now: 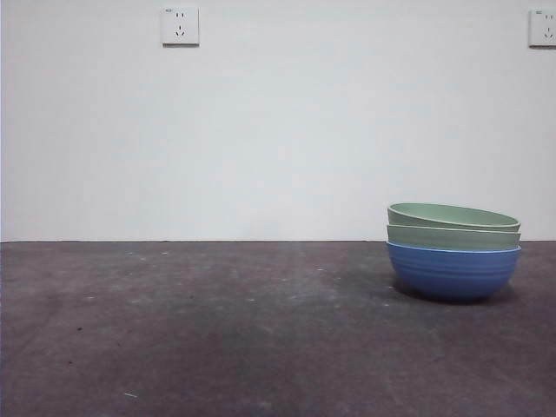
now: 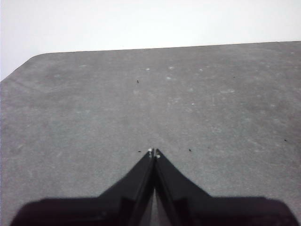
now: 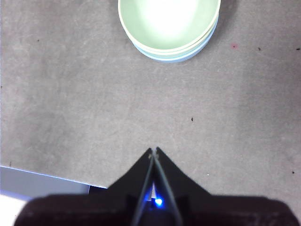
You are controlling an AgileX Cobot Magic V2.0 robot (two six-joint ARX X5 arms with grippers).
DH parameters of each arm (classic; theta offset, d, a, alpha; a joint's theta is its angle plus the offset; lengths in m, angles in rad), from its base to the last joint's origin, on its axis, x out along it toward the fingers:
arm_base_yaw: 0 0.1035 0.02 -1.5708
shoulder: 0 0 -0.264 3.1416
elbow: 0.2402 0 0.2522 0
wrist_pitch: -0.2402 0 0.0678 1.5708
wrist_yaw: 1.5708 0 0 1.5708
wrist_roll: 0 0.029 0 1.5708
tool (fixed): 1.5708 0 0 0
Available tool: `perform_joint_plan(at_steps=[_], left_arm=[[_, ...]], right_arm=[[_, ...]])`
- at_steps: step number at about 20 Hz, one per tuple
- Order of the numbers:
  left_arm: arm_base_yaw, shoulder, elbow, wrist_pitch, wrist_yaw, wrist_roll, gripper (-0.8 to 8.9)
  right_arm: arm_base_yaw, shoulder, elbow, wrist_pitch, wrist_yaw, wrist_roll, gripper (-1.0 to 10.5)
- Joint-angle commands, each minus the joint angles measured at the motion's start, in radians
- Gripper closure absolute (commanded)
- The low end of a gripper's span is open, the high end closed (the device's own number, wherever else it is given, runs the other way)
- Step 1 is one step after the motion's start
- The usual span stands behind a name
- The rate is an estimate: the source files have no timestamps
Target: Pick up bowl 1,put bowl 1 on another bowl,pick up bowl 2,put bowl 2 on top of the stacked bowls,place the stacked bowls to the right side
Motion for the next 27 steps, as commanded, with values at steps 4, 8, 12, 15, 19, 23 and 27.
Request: perform_joint_plan(at_steps=[4, 8, 12, 15, 19, 23, 27], left_arm=[[0.003, -0.003, -0.014, 0.002, -0.002, -0.003, 8.17], [0.003, -0.003, -0.014, 0.002, -0.002, -0.003, 8.17], [0.003, -0.003, -0.014, 0.002, -0.002, -0.003, 8.17], [0.003, -0.003, -0.014, 0.002, -0.002, -0.003, 8.17], [0.003, -0.003, -0.014, 0.002, -0.002, -0.003, 8.17], [0.003, -0.003, -0.014, 0.002, -0.002, -0.003, 8.17], [0.003, -0.003, -0.014, 0.002, -0.002, -0.003, 8.17]], right_arm=[[0.001, 0.000, -0.010, 0.002, 0.003, -0.008, 9.4], [0.001, 0.000, -0.010, 0.002, 0.003, -0.008, 9.4], [-0.037, -0.069, -0.019, 0.081, 0.045, -0.050, 9.4], [-0.083, -0.241, -0.136, 0.310, 0.040, -0.008, 9.4], [-0.127, -0.476, -0.428, 0.581, 0.056, -0.003, 9.4], [-0.130, -0.666, -0.742, 0.847, 0.056, 0.082, 9.4], [-0.130, -0.769, -0.905, 0.950, 0.058, 0.093, 9.4]])
